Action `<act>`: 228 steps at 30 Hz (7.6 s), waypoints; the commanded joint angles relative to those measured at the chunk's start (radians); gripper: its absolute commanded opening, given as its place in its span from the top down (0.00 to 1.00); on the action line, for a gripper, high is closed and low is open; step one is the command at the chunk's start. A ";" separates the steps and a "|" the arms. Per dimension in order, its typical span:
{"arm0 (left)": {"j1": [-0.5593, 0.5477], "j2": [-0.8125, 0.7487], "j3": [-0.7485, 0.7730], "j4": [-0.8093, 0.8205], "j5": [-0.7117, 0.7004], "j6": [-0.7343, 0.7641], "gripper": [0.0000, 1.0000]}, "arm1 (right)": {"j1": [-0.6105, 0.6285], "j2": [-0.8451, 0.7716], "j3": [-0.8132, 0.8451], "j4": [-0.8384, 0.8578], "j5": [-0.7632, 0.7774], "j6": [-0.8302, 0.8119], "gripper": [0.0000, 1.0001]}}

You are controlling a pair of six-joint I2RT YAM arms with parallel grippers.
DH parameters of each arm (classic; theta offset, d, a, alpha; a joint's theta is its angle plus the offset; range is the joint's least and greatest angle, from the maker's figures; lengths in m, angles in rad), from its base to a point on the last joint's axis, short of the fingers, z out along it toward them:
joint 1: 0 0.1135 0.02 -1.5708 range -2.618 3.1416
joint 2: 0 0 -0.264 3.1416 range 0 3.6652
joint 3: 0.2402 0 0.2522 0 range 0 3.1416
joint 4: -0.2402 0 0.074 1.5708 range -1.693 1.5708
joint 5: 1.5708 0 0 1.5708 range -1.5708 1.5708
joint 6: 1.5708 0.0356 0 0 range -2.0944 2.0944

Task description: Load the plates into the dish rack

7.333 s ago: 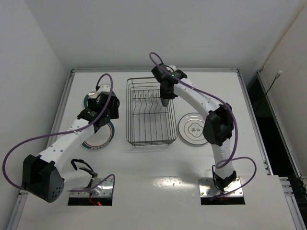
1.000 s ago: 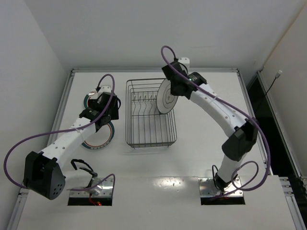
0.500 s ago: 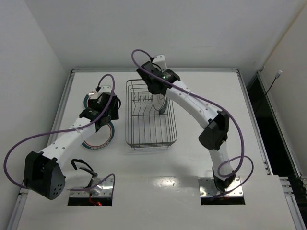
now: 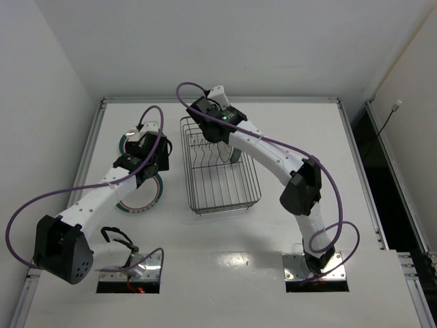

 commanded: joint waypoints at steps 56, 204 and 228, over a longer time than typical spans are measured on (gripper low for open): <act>-0.006 0.041 0.036 0.008 -0.026 -0.012 0.26 | -0.082 -0.288 -0.158 0.127 -0.183 -0.189 0.56; -0.255 0.237 0.151 0.923 0.215 -0.948 1.00 | -0.258 -1.174 -0.971 0.361 -0.850 -0.181 0.50; -0.264 0.381 0.204 0.823 0.187 -0.936 1.00 | -0.240 -1.174 -0.999 0.361 -0.841 -0.190 0.50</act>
